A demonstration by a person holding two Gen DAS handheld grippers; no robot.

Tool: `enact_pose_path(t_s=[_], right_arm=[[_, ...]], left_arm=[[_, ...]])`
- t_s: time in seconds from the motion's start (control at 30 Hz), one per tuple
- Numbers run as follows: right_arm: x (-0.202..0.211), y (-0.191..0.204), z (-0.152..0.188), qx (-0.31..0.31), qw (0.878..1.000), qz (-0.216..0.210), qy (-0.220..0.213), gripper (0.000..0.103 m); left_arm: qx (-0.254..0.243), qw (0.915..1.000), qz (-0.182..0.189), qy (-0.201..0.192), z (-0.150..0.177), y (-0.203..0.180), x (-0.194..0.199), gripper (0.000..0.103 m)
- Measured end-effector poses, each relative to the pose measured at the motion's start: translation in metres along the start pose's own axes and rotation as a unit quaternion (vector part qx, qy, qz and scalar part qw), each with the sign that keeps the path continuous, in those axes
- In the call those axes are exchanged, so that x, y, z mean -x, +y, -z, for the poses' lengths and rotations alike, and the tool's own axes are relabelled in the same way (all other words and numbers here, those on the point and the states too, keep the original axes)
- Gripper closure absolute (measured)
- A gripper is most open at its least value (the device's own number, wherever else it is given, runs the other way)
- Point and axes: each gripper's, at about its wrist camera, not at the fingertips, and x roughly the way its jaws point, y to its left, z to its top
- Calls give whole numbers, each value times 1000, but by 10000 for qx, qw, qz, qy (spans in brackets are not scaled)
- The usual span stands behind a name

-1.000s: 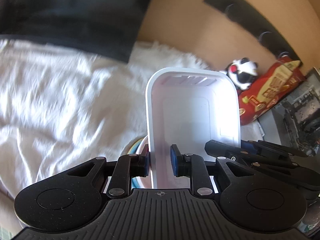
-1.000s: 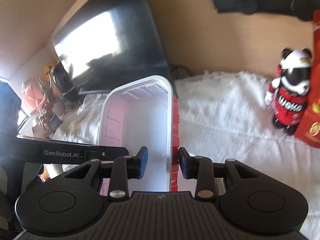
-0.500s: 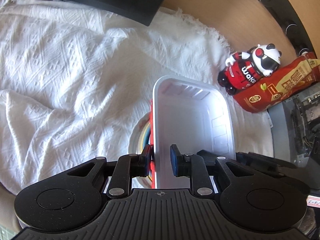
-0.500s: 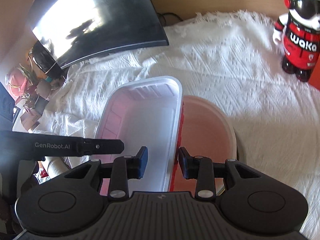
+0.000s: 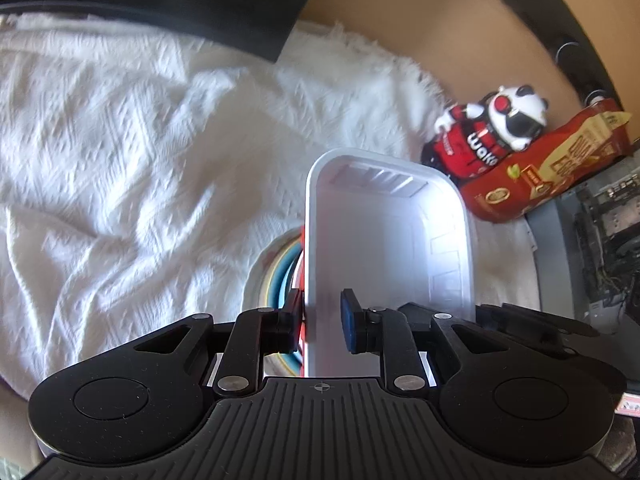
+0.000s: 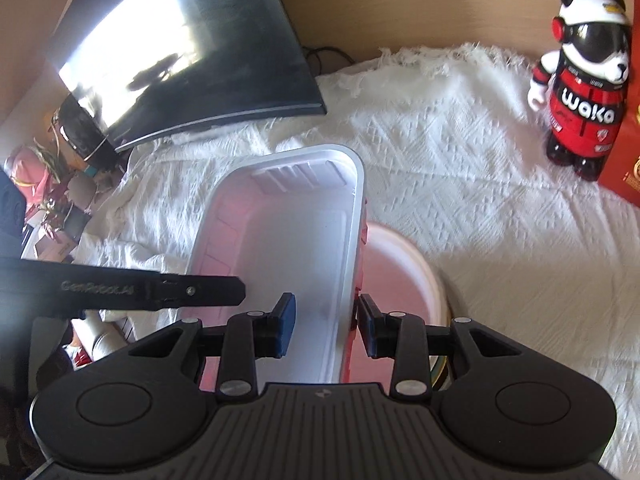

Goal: Organize plates and bowls
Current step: 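Carry the tray with the left tool over the bowl stack, then lower the tray onto the white bowl atop the stack with the left tool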

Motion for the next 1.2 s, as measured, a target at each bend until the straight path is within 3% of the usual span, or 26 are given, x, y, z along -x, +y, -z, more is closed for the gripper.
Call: enact_pose_path(t_s=[0.47,0.83,1.2], right_arm=[[-6,-27,2,-289,9994,188,41,67],[3,-28,0,-127,9996,210,-152,68],[9,-30,-5,-64,9995,180,-255,67]], left_arm=[[-192,9994,84,265,-13,-15,-33,82],[-2,9996,292,7,-17,-7,-11,82],[33,9994,337,60,-21,-10,-22,82]])
